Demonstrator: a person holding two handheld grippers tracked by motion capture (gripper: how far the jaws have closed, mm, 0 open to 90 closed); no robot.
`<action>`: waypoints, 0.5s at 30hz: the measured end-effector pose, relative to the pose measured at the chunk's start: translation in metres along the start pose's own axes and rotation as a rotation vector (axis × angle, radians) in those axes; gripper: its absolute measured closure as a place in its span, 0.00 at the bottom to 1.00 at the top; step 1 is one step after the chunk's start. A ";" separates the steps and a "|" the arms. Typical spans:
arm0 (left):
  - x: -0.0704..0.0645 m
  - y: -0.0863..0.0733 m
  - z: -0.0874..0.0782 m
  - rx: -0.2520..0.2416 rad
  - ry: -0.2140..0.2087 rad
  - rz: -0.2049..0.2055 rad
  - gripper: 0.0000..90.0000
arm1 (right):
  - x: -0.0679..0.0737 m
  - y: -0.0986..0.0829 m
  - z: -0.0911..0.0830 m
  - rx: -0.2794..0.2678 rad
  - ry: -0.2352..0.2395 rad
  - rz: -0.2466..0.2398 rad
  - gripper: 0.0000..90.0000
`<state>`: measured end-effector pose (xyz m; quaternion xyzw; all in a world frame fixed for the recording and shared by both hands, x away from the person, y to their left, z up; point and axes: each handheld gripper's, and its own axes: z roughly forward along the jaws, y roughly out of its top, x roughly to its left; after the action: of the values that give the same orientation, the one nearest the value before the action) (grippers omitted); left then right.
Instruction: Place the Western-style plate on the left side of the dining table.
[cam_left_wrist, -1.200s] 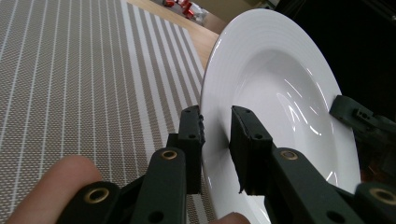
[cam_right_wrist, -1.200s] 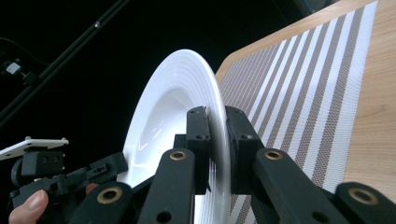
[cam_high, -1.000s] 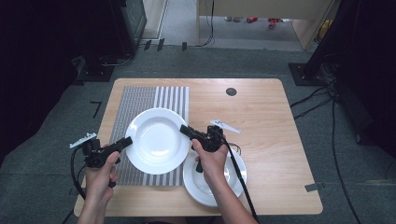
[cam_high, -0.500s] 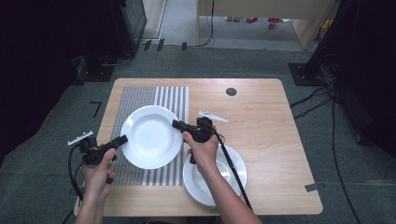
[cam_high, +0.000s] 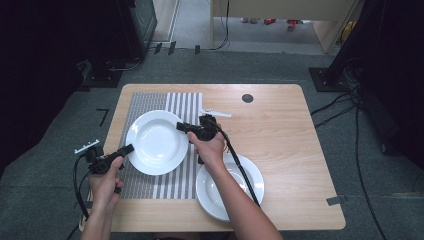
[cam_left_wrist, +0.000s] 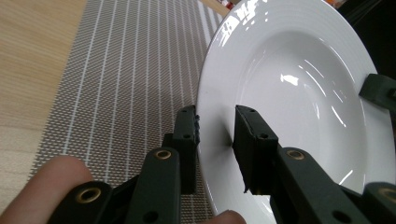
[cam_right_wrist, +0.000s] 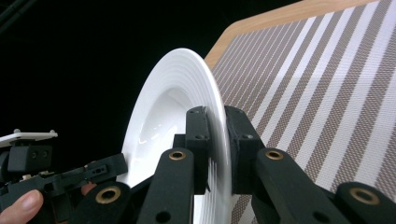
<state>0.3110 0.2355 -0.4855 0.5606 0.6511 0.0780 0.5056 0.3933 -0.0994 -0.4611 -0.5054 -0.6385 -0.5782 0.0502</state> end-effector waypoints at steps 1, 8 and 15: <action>0.001 -0.001 0.002 -0.002 0.006 -0.008 0.79 | -0.001 0.001 0.003 0.010 0.000 -0.002 0.91; 0.008 -0.003 0.010 -0.004 0.036 -0.015 0.78 | -0.010 0.009 0.020 0.048 0.011 -0.011 0.91; 0.010 -0.005 0.016 0.017 0.055 -0.007 0.78 | -0.019 0.016 0.030 0.064 0.016 0.000 0.91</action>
<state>0.3210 0.2341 -0.5020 0.5603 0.6672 0.0862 0.4831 0.4298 -0.0893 -0.4720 -0.4987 -0.6563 -0.5616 0.0713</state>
